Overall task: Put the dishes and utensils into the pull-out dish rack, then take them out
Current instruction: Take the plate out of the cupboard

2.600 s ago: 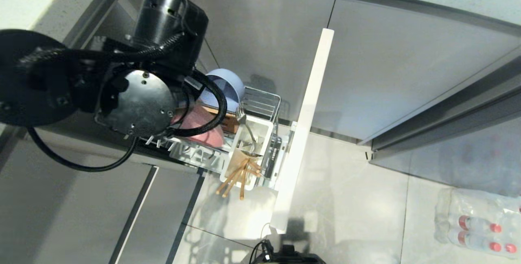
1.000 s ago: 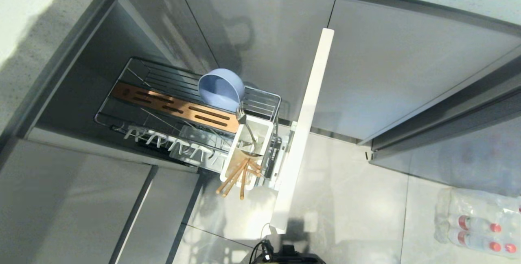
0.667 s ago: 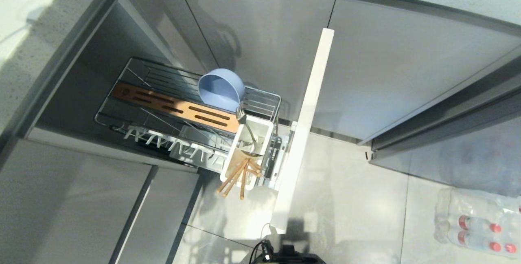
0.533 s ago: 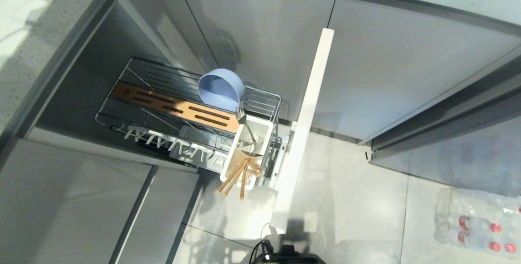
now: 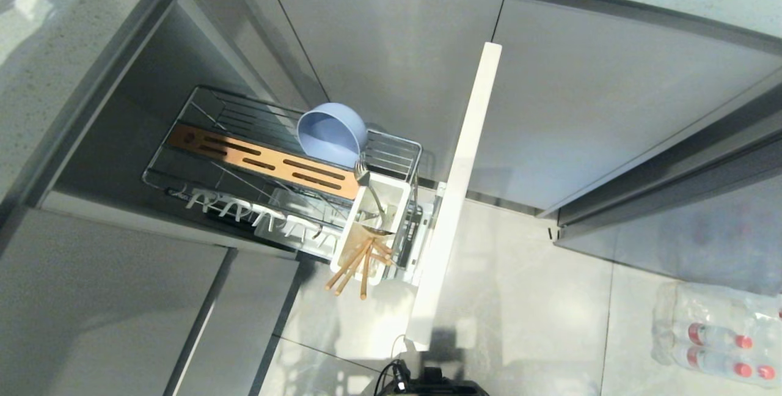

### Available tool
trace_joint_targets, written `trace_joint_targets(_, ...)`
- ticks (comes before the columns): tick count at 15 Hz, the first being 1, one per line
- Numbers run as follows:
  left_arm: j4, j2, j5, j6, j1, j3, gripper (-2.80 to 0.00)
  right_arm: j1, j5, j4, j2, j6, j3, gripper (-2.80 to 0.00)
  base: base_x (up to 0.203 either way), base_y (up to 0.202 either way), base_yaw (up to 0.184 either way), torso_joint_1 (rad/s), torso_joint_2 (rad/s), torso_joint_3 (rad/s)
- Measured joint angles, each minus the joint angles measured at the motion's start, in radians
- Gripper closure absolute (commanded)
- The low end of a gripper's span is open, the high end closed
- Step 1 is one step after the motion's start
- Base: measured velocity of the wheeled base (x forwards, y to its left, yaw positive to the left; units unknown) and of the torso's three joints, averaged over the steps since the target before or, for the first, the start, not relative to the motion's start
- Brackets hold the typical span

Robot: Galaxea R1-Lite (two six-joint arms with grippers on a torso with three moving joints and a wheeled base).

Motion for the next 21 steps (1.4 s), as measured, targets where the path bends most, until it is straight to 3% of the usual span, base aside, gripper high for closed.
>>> trace_joint_targets(3, 0.259, -0.030, -0.090, -0.147, 0.166, -0.001, 0.00, 0.000, 0.000, 0.000, 0.000, 0.000, 0.000, 0.00, 0.000, 0.000, 0.000, 0.000, 0.00, 0.000)
trace_joint_targets(7, 0.683, -0.053, -0.319, -0.415, 0.384, -0.003, 0.00, 0.000, 0.000, 0.000, 0.000, 0.000, 0.000, 0.00, 0.000, 0.000, 0.000, 0.000, 0.00, 0.000)
trace_joint_targets(10, 0.931, -0.065, -0.365, -0.634, 0.441, -0.003, 0.00, 0.000, 0.000, 0.000, 0.000, 0.000, 0.000, 0.00, 0.000, 0.000, 0.000, 0.000, 0.00, 0.000)
trace_joint_targets(11, 0.970, -0.067, -0.365, -0.673, 0.454, -0.003, 0.00, 0.000, 0.000, 0.000, 0.000, 0.000, 0.000, 0.00, 0.000, 0.000, 0.000, 0.000, 0.00, 0.000)
trace_joint_targets(15, 1.069, -0.078, -0.362, -0.688, 0.469, -0.004, 0.00, 0.000, 0.000, 0.000, 0.000, 0.000, 0.000, 0.00, 0.000, 0.000, 0.000, 0.000, 0.00, 0.000)
trace_joint_targets(21, 1.115, -0.075, -0.365, -0.694, 0.471, -0.004, 0.00, 0.000, 0.000, 0.000, 0.000, 0.000, 0.000, 0.00, 0.000, 0.000, 0.000, 0.000, 0.00, 0.000)
